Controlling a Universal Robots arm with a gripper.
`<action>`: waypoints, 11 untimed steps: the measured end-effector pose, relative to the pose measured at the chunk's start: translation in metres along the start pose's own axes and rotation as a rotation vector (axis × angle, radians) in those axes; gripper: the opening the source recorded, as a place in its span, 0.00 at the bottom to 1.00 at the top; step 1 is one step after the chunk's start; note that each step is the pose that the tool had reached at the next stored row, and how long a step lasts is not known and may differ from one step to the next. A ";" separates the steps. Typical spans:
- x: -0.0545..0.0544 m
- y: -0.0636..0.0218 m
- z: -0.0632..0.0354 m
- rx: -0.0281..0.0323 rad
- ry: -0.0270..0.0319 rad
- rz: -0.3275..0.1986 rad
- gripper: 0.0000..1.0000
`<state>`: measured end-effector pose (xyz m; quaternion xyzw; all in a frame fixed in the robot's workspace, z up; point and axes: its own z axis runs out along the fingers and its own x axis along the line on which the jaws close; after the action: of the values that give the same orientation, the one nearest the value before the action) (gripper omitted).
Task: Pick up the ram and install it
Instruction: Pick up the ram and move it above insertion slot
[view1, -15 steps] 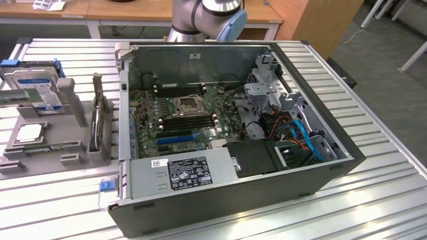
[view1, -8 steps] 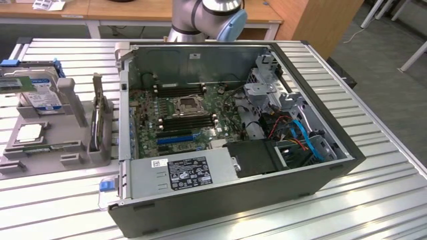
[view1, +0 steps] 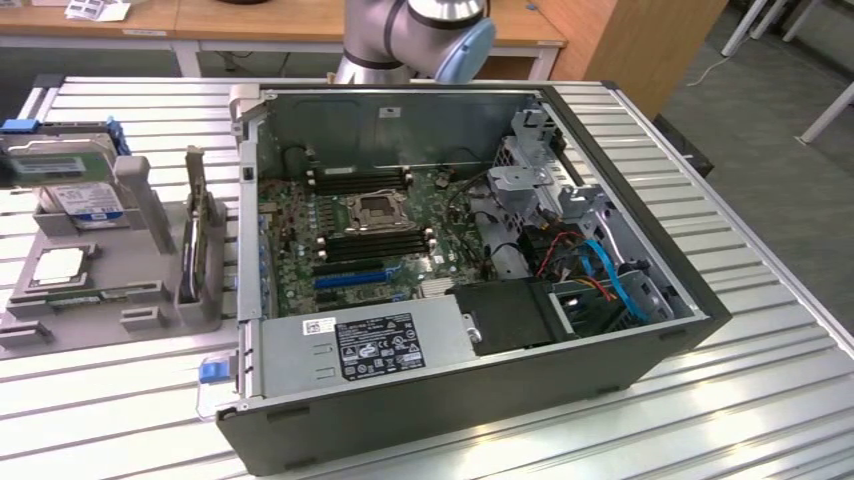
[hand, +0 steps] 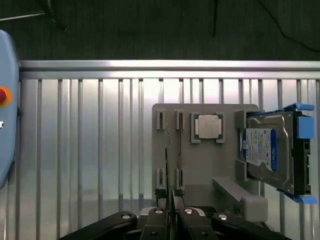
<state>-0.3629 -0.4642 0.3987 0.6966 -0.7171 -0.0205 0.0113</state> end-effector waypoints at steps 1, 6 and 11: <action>0.000 -0.0045 -0.0003 -0.0002 0.0001 0.000 0.14; -0.001 -0.0274 -0.0012 -0.0002 -0.0001 -0.002 0.14; -0.001 -0.0497 -0.0021 -0.0002 -0.0005 -0.004 0.14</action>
<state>-0.3131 -0.4644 0.3986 0.6982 -0.7155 -0.0207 0.0111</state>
